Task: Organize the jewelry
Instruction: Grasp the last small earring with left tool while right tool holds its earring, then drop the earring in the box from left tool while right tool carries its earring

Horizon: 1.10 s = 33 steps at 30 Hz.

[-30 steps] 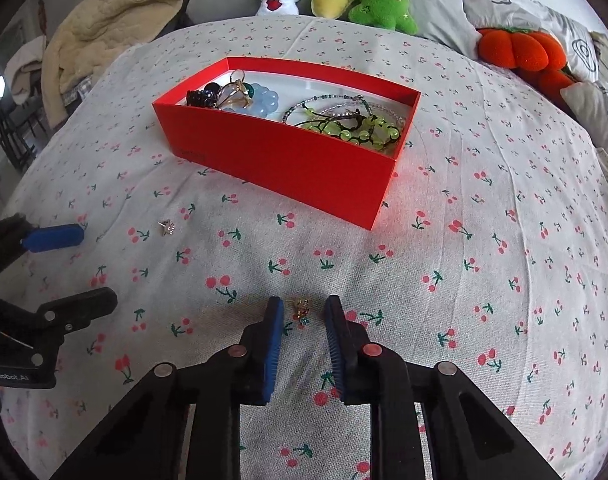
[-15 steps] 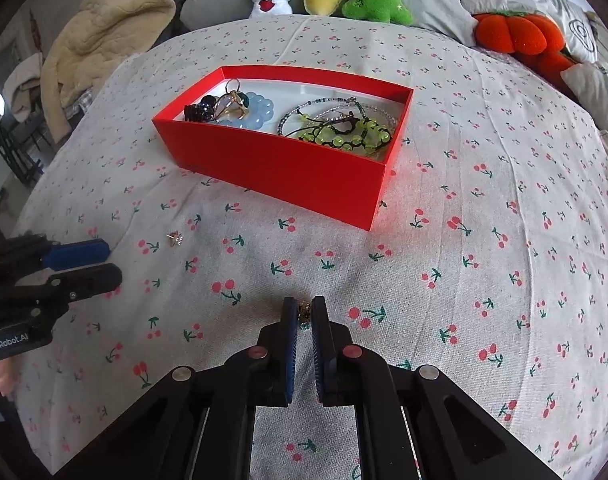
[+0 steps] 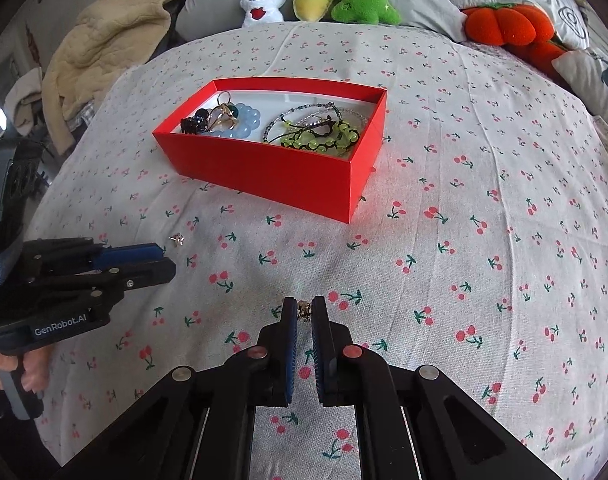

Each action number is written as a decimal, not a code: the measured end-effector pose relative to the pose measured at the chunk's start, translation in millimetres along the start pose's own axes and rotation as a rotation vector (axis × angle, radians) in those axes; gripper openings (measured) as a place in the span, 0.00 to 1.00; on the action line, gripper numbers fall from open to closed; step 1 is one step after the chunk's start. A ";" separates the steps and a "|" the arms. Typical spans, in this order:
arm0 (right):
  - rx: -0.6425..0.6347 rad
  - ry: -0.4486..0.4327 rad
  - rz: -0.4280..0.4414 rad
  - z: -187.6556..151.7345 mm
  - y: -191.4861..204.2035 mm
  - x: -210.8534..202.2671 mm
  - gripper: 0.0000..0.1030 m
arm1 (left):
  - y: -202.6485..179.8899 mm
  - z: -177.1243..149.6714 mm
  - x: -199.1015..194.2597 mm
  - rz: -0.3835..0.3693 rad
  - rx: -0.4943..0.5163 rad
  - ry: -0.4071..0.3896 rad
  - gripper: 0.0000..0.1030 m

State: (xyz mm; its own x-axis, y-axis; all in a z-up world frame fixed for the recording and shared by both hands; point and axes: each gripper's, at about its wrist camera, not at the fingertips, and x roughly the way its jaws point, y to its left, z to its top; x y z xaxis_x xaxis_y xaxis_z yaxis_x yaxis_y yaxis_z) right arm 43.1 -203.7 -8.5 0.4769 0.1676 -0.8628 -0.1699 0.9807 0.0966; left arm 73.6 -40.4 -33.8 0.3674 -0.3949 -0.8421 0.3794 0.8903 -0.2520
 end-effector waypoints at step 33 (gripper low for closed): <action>0.091 -0.077 0.065 42.7 -9.4 -29.0 0.07 | -1.6 41.4 -40.3 0.026 -0.033 -0.111 0.09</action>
State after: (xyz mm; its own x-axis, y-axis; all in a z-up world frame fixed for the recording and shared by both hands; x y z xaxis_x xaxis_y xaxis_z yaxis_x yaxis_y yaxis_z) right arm 67.7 -213.4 36.9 0.5325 0.2352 -0.8131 -0.1253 0.9719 0.1991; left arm 93.3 -35.3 20.3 0.4695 -0.3923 -0.7910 0.3407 0.9070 -0.2476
